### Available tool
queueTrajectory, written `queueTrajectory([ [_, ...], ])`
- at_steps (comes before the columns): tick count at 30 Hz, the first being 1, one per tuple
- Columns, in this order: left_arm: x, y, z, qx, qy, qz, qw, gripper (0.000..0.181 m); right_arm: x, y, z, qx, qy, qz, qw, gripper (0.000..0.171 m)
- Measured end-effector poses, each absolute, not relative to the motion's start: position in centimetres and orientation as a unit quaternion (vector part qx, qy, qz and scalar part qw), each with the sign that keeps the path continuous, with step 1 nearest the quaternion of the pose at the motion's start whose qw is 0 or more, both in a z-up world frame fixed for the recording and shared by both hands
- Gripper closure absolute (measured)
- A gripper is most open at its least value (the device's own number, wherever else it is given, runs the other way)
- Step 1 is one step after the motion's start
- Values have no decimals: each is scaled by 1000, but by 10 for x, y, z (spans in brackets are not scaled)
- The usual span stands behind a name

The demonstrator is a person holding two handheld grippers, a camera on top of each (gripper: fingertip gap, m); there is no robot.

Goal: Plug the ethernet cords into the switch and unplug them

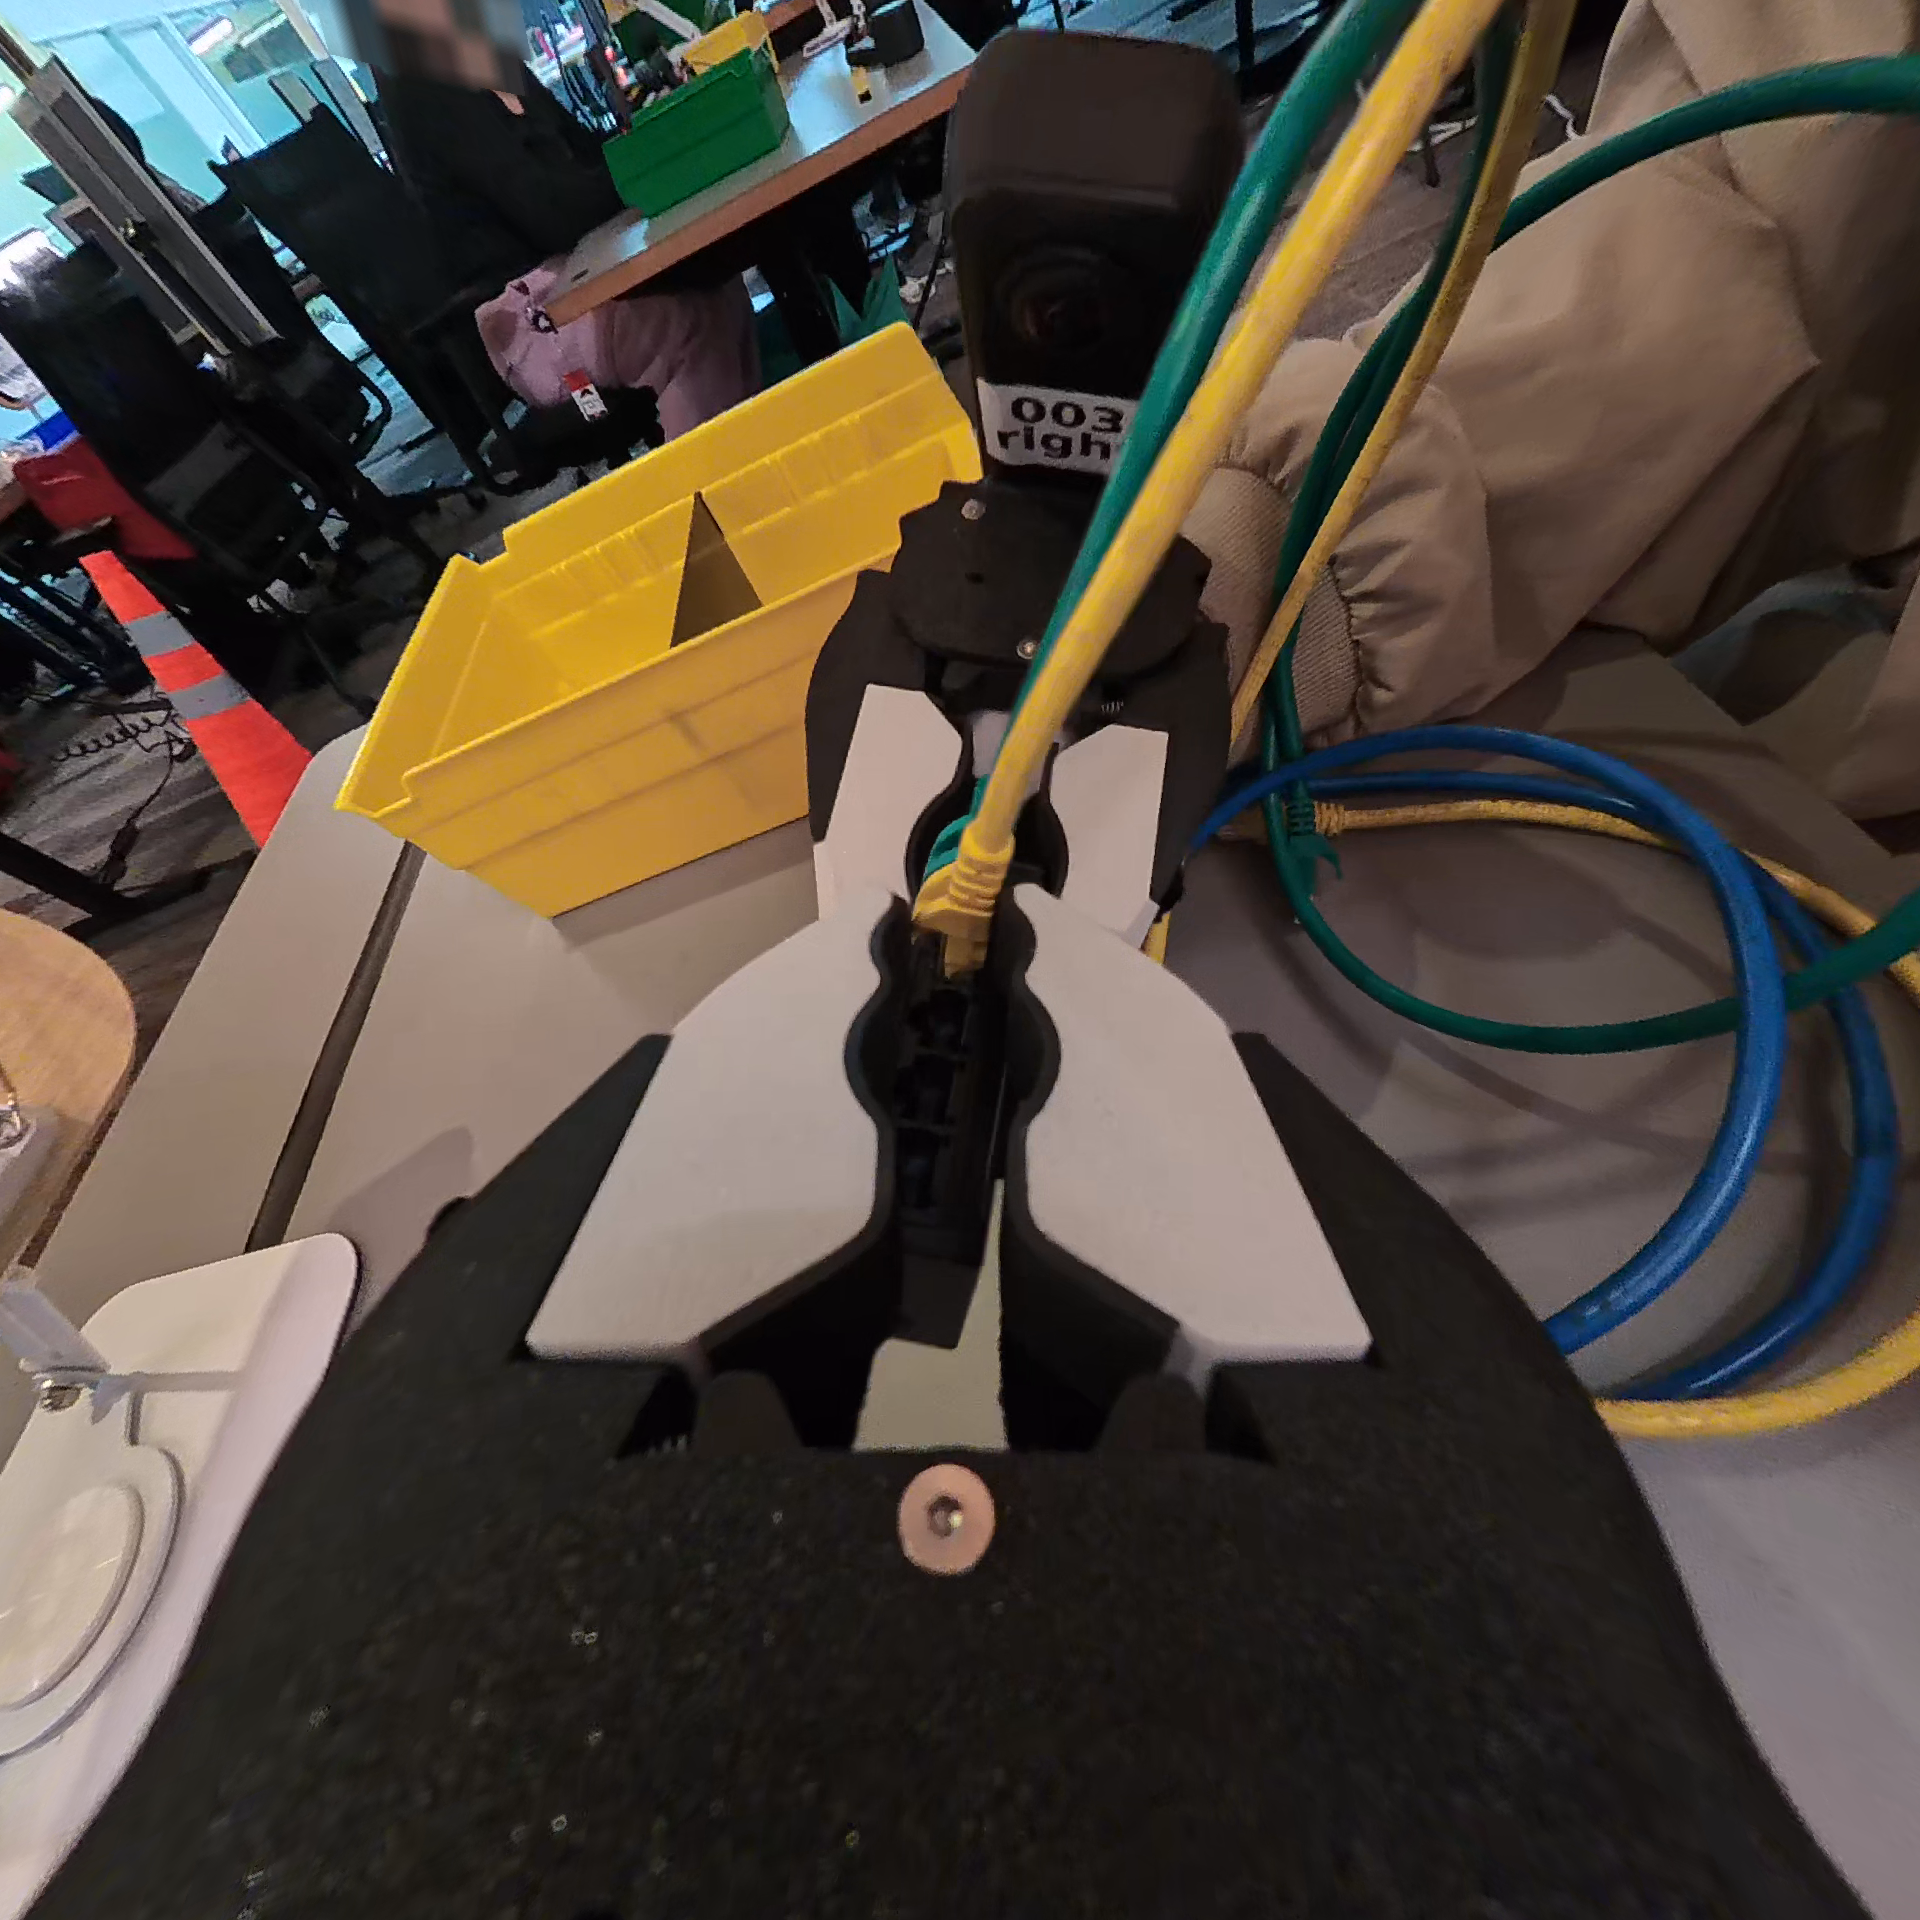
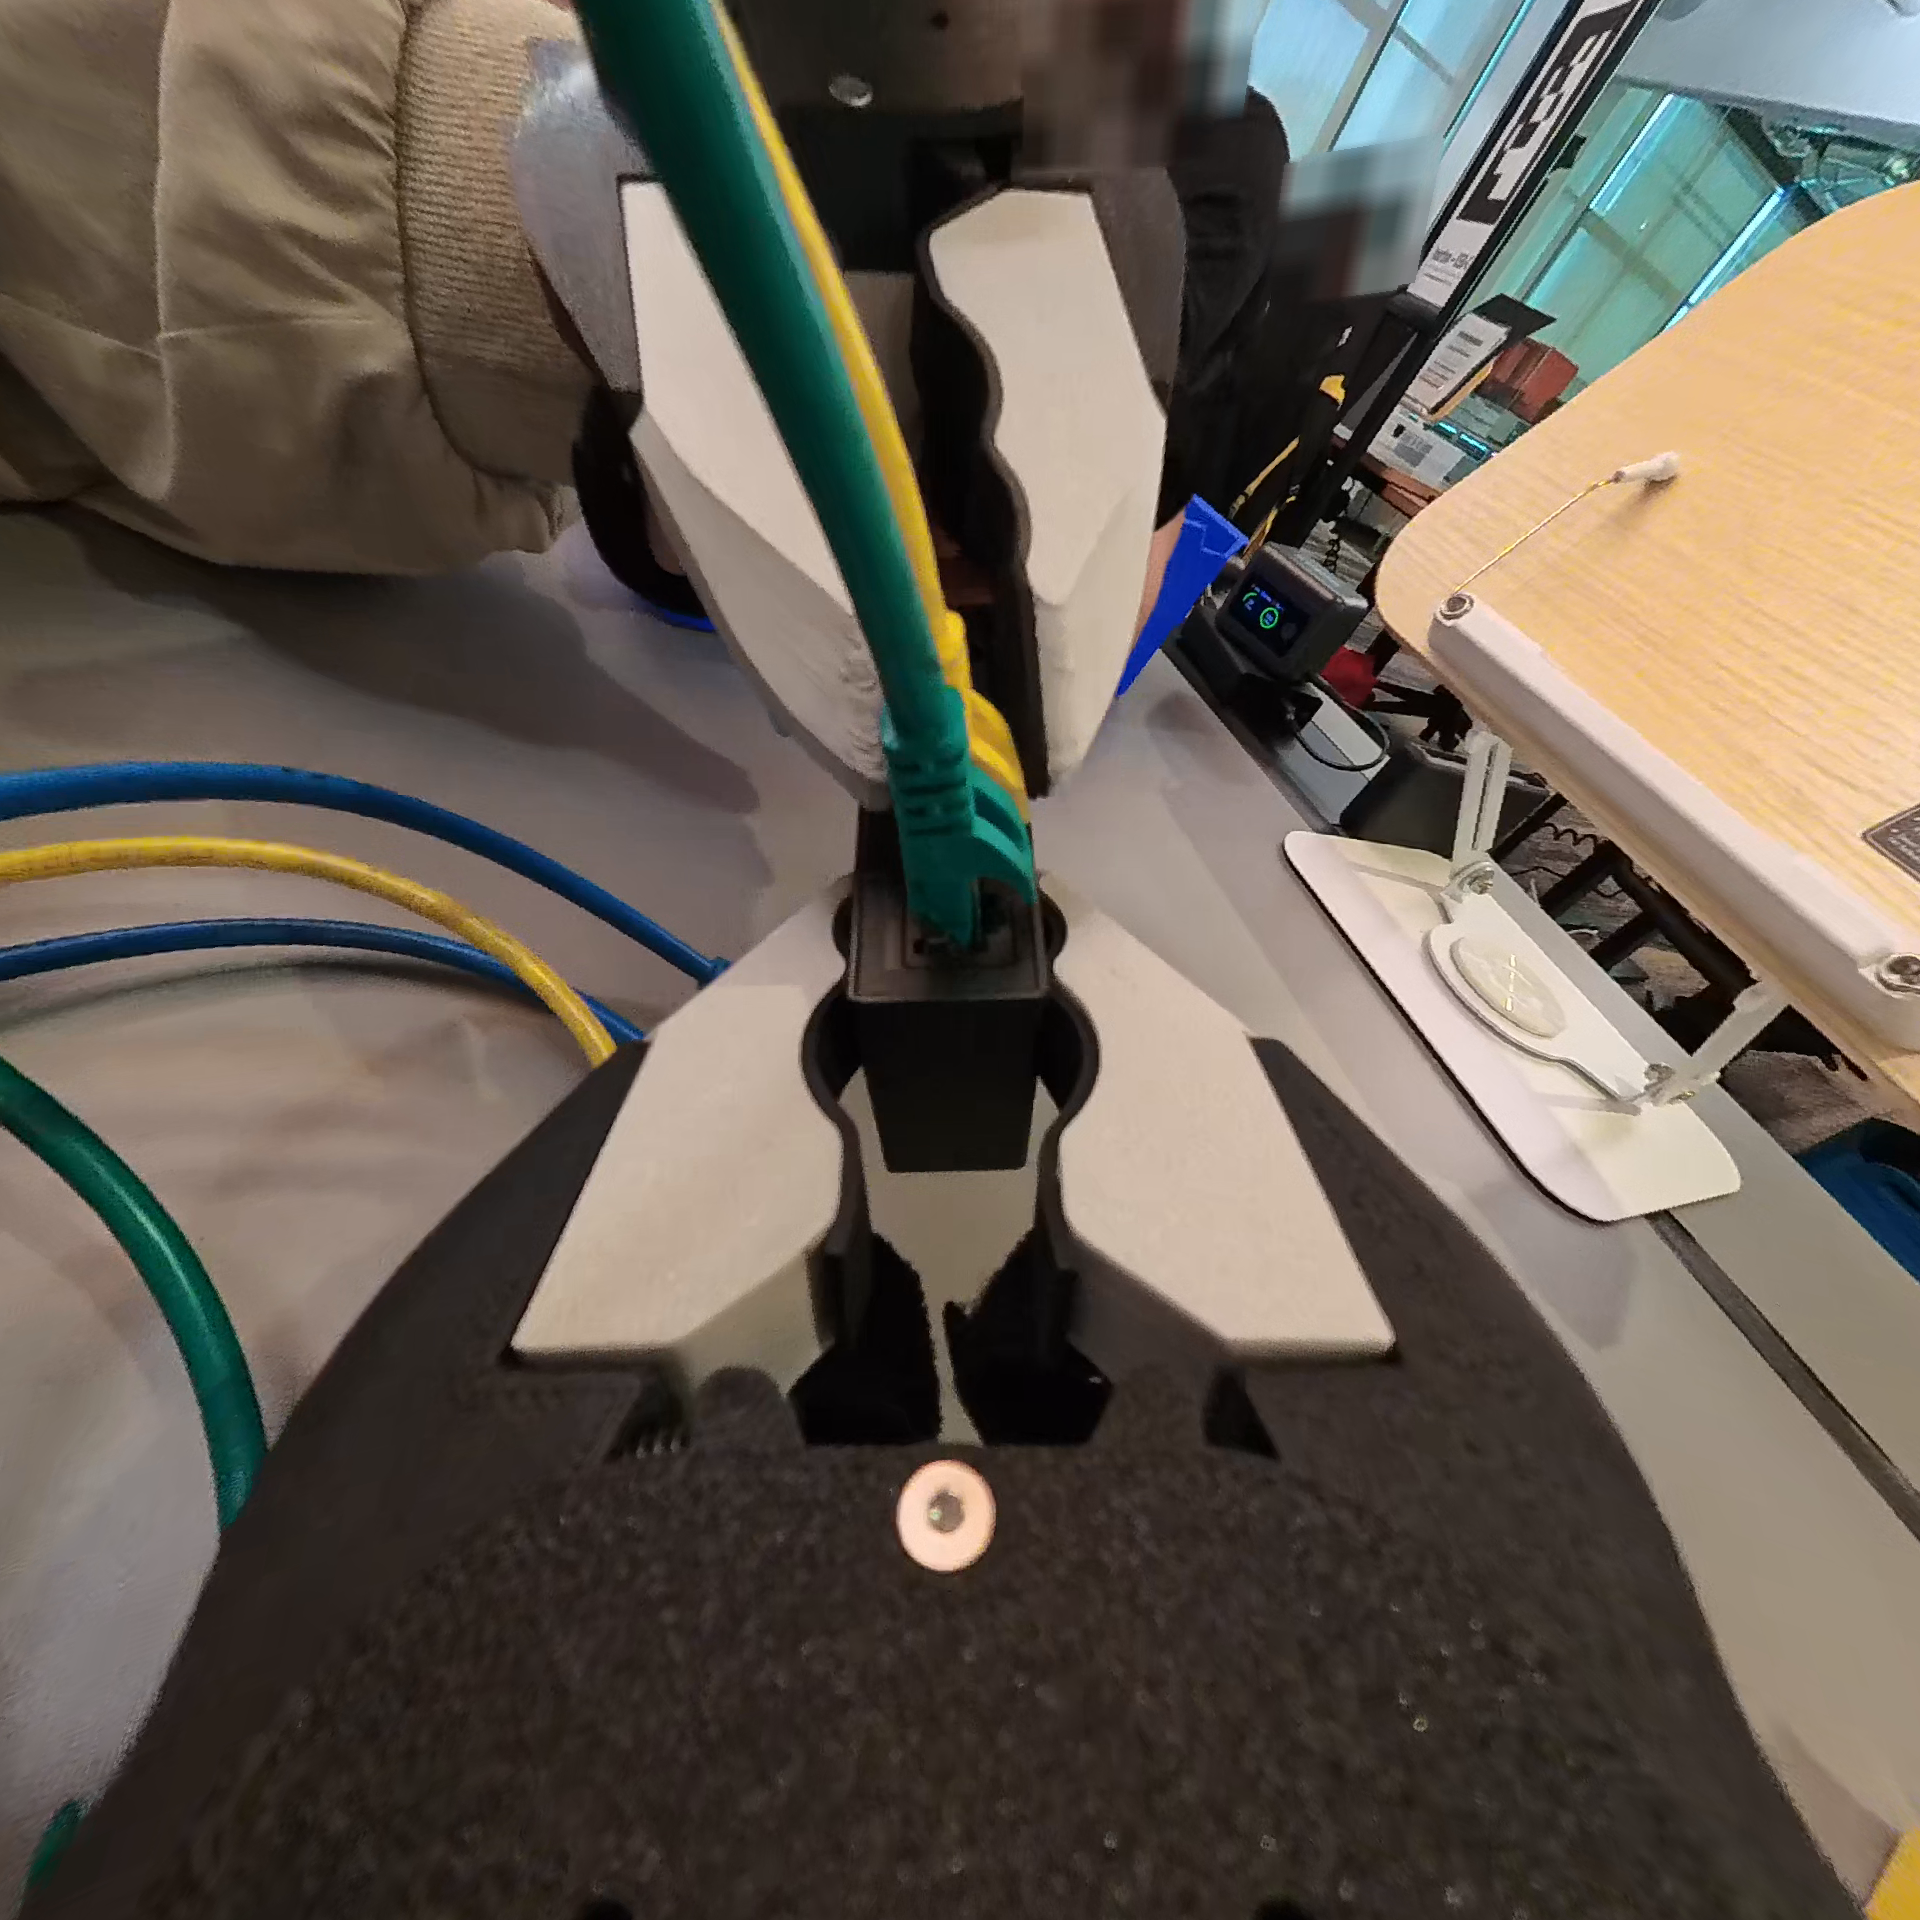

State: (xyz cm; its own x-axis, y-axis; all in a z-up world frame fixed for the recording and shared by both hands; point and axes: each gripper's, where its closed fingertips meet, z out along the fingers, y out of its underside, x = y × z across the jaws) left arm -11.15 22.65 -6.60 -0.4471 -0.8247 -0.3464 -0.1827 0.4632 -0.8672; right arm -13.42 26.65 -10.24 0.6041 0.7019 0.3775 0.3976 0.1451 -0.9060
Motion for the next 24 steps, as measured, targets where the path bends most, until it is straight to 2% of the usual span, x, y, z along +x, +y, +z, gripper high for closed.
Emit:
queueTrajectory([
  [10, -119, 231, -81, -346, 772, -408, 344, 167, -139, 267, -118, -657, -455, 101, 592, 145],
  [24, -124, 230, -91, -343, 778, -382, 361, 169, -146, 264, -132, -667, -463, 135, 568, 144],
])
